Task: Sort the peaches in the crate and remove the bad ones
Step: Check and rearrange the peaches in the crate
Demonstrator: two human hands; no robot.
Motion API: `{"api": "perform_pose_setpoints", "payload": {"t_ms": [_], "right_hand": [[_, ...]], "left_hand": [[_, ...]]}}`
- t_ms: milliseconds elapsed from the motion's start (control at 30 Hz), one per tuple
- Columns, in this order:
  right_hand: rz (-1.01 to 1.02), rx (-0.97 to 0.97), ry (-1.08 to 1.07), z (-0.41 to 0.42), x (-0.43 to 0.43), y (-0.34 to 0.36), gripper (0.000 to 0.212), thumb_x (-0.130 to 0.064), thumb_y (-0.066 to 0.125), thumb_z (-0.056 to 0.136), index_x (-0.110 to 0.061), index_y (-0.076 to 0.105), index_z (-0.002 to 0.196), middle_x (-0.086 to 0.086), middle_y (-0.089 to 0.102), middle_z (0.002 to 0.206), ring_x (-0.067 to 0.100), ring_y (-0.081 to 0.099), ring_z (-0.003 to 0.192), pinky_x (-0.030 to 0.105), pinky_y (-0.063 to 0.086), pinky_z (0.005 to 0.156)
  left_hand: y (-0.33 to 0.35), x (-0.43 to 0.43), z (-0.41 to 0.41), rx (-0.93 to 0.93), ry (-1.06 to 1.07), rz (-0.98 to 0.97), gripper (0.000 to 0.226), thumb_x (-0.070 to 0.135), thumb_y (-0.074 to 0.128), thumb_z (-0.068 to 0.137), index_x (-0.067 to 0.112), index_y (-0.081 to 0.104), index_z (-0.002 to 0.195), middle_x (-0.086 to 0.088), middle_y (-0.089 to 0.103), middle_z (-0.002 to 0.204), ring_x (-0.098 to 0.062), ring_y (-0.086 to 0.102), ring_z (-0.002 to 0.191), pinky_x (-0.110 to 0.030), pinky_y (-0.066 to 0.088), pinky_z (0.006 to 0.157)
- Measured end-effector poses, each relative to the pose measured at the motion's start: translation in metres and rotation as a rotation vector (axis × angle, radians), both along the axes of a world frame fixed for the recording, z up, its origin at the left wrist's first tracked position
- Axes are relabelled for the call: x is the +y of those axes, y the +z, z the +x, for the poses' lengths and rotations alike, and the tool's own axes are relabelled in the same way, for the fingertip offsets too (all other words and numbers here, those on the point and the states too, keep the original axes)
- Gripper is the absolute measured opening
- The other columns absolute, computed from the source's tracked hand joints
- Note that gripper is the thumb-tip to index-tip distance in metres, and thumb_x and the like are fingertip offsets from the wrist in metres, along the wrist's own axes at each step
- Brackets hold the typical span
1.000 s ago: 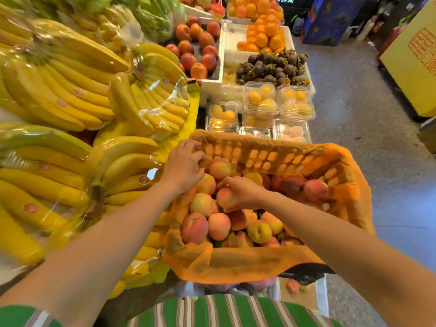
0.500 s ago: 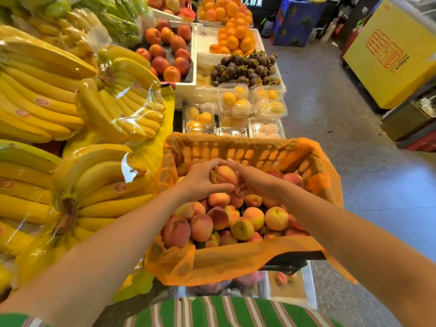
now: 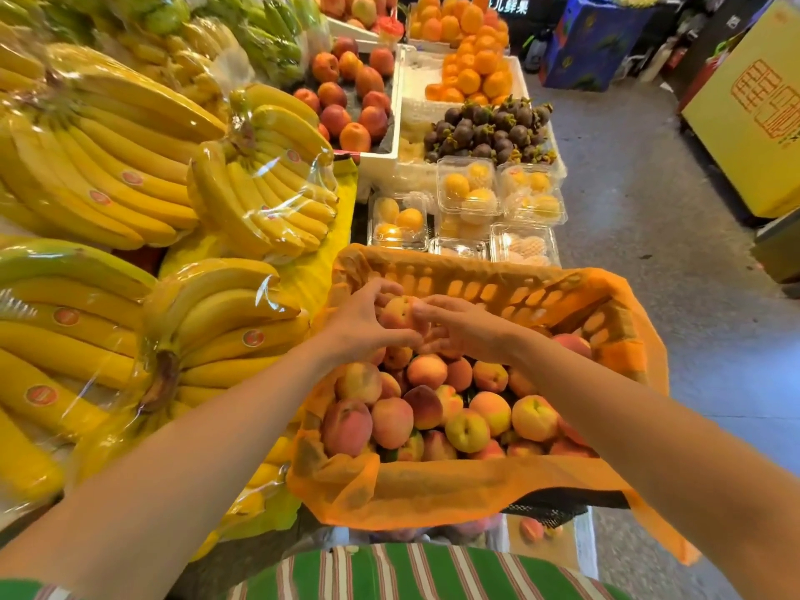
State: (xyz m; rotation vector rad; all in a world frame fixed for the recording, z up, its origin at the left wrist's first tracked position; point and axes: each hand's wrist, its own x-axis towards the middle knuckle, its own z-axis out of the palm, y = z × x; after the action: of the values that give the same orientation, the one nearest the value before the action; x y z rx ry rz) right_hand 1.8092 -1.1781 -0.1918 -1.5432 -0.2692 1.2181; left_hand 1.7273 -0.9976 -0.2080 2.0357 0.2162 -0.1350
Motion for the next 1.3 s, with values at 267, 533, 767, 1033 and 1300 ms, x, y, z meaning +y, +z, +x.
{"api": "perform_pose_setpoints", "payload": {"t_ms": [267, 533, 767, 1033, 1300], "right_hand": [[0.086, 0.103, -0.099, 0.006, -0.032, -0.002, 0.03, -0.017, 0.053, 0.098, -0.005, 0.055, 0.125, 0.007, 0.064, 0.115, 0.023, 0.063, 0.107, 0.04, 0.047, 0.101], [-0.051, 0.139, -0.268, -0.002, -0.065, -0.006, 0.026, -0.03, 0.046, 0.091, -0.008, 0.05, 0.105, 0.014, 0.062, 0.112, 0.027, 0.064, 0.098, 0.037, 0.053, 0.085], [-0.094, 0.106, -0.299, -0.023, -0.076, -0.014, 0.052, -0.031, 0.058, 0.09, -0.011, 0.045, 0.136, 0.021, 0.053, 0.131, 0.03, 0.058, 0.11, 0.03, 0.055, 0.082], [-0.025, 0.199, -0.45, -0.035, -0.068, -0.019, 0.059, -0.028, 0.045, 0.087, 0.008, 0.037, 0.134, 0.023, 0.052, 0.129, 0.035, 0.055, 0.112, 0.041, 0.048, 0.099], [0.269, 0.152, -0.548, -0.043, -0.118, 0.015, 0.047, -0.034, 0.05, 0.091, -0.006, 0.053, 0.129, 0.018, 0.063, 0.117, 0.026, 0.065, 0.097, 0.03, 0.056, 0.082]], "left_hand": [[0.007, -0.014, 0.01, -0.063, -0.095, -0.099, 0.041, 0.032, 0.079, 0.077, 0.024, 0.064, 0.114, 0.01, 0.064, 0.109, -0.007, 0.06, 0.099, -0.026, 0.052, 0.083], [-0.011, -0.022, 0.024, 0.022, -0.224, 0.916, 0.052, 0.043, 0.067, 0.081, 0.029, 0.052, 0.129, -0.006, 0.046, 0.133, -0.029, 0.039, 0.126, -0.042, 0.037, 0.098], [-0.02, -0.018, 0.029, 0.057, -0.254, 0.866, 0.059, 0.035, 0.068, 0.083, 0.025, 0.043, 0.136, -0.012, 0.042, 0.136, -0.033, 0.034, 0.129, -0.043, 0.042, 0.1], [-0.022, -0.021, 0.033, -0.091, -0.247, 0.867, 0.041, 0.033, 0.06, 0.087, 0.022, 0.055, 0.126, -0.011, 0.051, 0.125, -0.03, 0.041, 0.119, -0.04, 0.036, 0.097], [0.012, -0.092, 0.024, -0.217, -0.43, 0.399, 0.019, 0.017, 0.061, 0.088, 0.018, 0.067, 0.106, -0.003, 0.066, 0.103, -0.022, 0.059, 0.1, -0.042, 0.048, 0.084]]}}
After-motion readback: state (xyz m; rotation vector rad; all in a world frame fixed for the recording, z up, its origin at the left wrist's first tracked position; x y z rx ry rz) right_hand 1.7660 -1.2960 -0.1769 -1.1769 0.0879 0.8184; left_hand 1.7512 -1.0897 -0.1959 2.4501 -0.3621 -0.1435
